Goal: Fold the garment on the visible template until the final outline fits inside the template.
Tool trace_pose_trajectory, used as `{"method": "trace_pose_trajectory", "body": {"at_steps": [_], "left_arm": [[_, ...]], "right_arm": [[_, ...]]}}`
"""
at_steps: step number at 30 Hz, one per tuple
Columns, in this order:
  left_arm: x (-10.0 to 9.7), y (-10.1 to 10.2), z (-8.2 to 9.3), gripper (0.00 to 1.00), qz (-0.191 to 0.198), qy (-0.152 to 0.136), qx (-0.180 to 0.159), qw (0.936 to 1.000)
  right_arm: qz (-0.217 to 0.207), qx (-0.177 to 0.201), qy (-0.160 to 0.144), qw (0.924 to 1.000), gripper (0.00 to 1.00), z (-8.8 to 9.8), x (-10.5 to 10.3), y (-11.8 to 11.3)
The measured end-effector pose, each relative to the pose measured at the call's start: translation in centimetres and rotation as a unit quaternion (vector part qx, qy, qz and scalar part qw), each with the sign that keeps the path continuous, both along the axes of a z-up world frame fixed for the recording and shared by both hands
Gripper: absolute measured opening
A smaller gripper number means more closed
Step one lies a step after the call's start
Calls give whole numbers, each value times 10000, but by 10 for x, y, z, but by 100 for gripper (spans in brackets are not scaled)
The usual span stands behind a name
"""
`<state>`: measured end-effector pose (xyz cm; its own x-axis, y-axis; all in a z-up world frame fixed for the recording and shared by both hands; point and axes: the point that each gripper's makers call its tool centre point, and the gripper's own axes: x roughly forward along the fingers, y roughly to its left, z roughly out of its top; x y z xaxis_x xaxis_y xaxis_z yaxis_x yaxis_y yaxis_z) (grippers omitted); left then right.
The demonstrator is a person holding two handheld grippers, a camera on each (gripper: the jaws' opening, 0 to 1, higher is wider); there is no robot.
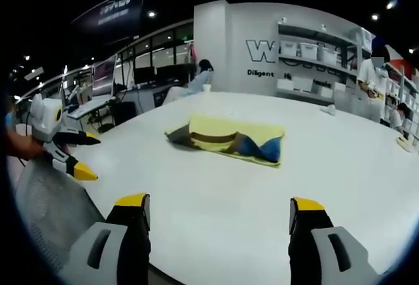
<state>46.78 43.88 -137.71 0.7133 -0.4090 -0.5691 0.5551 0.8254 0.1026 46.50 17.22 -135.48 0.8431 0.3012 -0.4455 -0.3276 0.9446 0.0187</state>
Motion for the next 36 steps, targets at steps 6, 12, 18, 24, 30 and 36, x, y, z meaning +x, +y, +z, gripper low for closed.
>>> {"method": "trace_pose_trajectory", "body": {"at_steps": [6,12,18,24,30,36], "left_arm": [[-2,0,-1,80,-49,23,-5,10000],[-4,-2,-3,79,-115,53,31,9999],[-5,-1,-4,78,-108,76,39,9999],[-5,-1,-5,77,-100,90,52,9999],[-5,-2,-5,77,-108,106,93,9998],[-4,-1,-5,78,-101,74,127,9998]], "right_arm": [[32,-60,62,10000,84,-3,-2,2],[29,-59,84,9999,84,-3,-3,2],[40,-82,118,9999,83,-4,-3,2],[41,-82,153,9998,82,-6,-4,2],[36,-67,199,9998,80,-7,-5,1],[34,-63,224,9997,79,-8,-5,0]]}}
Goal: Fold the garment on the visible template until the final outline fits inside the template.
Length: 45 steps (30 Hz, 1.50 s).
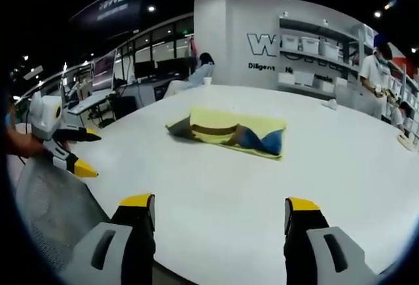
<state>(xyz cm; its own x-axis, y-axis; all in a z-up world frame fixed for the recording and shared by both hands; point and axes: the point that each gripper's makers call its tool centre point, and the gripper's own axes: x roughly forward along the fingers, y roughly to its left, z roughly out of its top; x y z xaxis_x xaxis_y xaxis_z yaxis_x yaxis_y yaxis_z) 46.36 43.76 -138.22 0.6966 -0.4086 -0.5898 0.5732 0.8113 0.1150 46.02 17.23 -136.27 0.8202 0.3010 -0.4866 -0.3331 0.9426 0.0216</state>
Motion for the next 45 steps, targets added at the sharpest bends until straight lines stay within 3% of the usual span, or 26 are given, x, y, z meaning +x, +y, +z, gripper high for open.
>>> {"method": "trace_pose_trajectory", "body": {"at_steps": [6,14,32,45], "left_arm": [[0,0,0,79,-9,-21,21,10000],[1,3,-1,87,46,-27,82,10000],[-1,0,-11,84,-105,205,147,9996],[-1,-4,-8,83,-184,202,10,9996]], "right_arm": [[27,3,-16,10000,80,0,0,1],[66,-5,-43,10000,82,0,1,3],[228,-375,34,9990,75,-5,1,5],[269,-417,50,9988,76,-5,0,7]]}}
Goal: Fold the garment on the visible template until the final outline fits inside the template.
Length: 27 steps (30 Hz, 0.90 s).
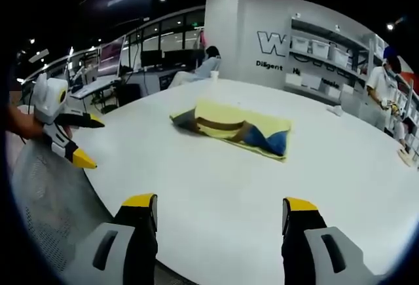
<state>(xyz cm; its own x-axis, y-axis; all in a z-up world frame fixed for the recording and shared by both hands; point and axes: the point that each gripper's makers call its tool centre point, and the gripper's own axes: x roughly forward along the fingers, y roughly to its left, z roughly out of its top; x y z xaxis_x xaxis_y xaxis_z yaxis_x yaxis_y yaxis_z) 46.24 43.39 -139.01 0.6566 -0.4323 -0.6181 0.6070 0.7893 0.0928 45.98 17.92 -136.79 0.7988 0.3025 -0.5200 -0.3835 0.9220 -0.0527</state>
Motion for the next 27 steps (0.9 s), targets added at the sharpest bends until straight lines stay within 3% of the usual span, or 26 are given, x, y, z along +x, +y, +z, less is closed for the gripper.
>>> {"method": "trace_pose_trajectory", "body": {"at_steps": [3,13,19,27], "left_arm": [[0,-1,1,86,-25,-11,-10,10000],[7,1,4,98,49,67,-233,9997],[16,1,4,99,10,156,-335,9993],[27,-11,10,96,-248,109,-302,9992]], "right_arm": [[126,199,-89,9997,81,5,1,7],[471,118,21,9988,98,1,4,15],[652,59,171,9977,96,-2,10,18],[645,-37,195,9977,95,-1,28,5]]}}
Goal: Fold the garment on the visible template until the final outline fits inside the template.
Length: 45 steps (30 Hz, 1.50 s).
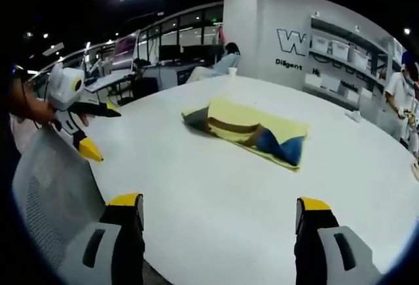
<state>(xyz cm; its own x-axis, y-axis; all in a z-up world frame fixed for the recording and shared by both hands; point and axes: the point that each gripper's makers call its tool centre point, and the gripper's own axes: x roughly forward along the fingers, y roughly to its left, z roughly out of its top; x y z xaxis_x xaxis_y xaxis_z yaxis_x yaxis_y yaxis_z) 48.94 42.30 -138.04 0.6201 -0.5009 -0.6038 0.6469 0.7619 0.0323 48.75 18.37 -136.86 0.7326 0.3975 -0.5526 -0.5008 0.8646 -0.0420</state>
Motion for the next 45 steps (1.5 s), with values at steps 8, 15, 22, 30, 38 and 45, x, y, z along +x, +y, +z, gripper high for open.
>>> {"method": "trace_pose_trajectory", "body": {"at_steps": [8,15,22,30,38,45], "left_arm": [[21,-6,-1,92,-15,201,-93,9998],[40,-8,-3,85,-260,179,28,9995],[63,-12,-1,77,-411,119,67,9991],[80,-18,-7,73,-554,72,130,9984],[101,-22,-12,63,-639,61,110,9979],[120,-27,-18,50,-812,-45,259,9964]], "right_arm": [[471,-422,37,9980,93,-7,21,-5],[614,-638,-36,9961,83,-3,42,-9],[694,-719,-164,9949,70,2,65,-11],[571,-693,-46,9959,68,-4,82,-17],[614,-786,54,9950,62,-8,102,-19],[768,-853,197,9932,53,-18,118,-14]]}}
